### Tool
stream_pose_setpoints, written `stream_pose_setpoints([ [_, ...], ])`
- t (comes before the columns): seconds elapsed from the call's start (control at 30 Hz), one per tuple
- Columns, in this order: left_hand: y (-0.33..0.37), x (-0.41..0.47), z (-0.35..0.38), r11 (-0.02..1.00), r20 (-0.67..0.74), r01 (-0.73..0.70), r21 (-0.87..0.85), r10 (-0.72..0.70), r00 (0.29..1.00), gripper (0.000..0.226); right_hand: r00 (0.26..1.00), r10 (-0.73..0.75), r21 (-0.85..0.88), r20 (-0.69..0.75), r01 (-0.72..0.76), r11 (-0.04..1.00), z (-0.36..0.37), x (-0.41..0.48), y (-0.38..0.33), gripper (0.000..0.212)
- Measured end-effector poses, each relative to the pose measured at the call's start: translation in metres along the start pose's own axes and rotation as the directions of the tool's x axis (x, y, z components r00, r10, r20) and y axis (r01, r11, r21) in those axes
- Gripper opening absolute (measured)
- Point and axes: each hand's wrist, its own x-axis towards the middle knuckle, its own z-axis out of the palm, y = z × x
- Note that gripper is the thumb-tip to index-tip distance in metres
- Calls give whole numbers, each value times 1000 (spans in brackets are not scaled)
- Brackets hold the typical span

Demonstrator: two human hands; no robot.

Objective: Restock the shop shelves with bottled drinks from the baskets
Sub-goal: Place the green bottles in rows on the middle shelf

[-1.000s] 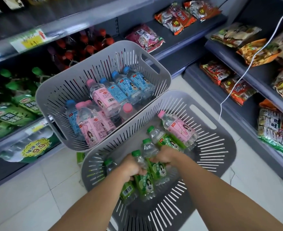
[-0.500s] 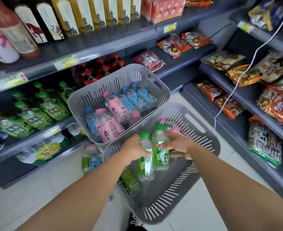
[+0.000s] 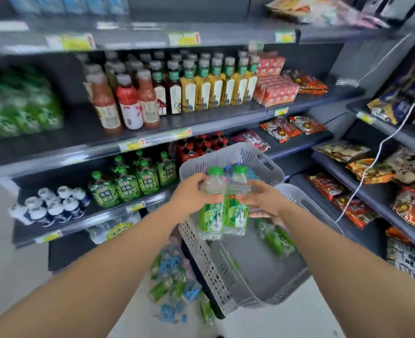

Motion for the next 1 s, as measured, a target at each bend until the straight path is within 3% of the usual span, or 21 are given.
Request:
stream_pose_setpoints([
  [0.23, 0, -58, -116, 1000, -273, -21, -3, 19, 962, 55, 979, -200, -56, 44, 202, 978, 106, -15, -72, 61],
  [0.37, -9, -80, -168, 1000, -405, 1, -20, -8, 914, 69, 956, -277, -74, 99, 285, 956, 153, -14, -113, 49],
  [0.57, -22, -98, -229, 999, -570, 3, -39, -25, 821, 70, 909, -361, -42, 207, 377, 925, 209, 2, -161, 58],
  [0.77, -41, -104, -281, 999, -662, 24, -49, -50, 748, 69, 862, -416, -5, 288, 436, 900, 259, 24, -197, 56],
  [1.0, -70, -88, -348, 997, -680, 36, -67, -72, 730, 73, 837, -465, -25, 289, 492, 870, 320, 62, -232, 57],
])
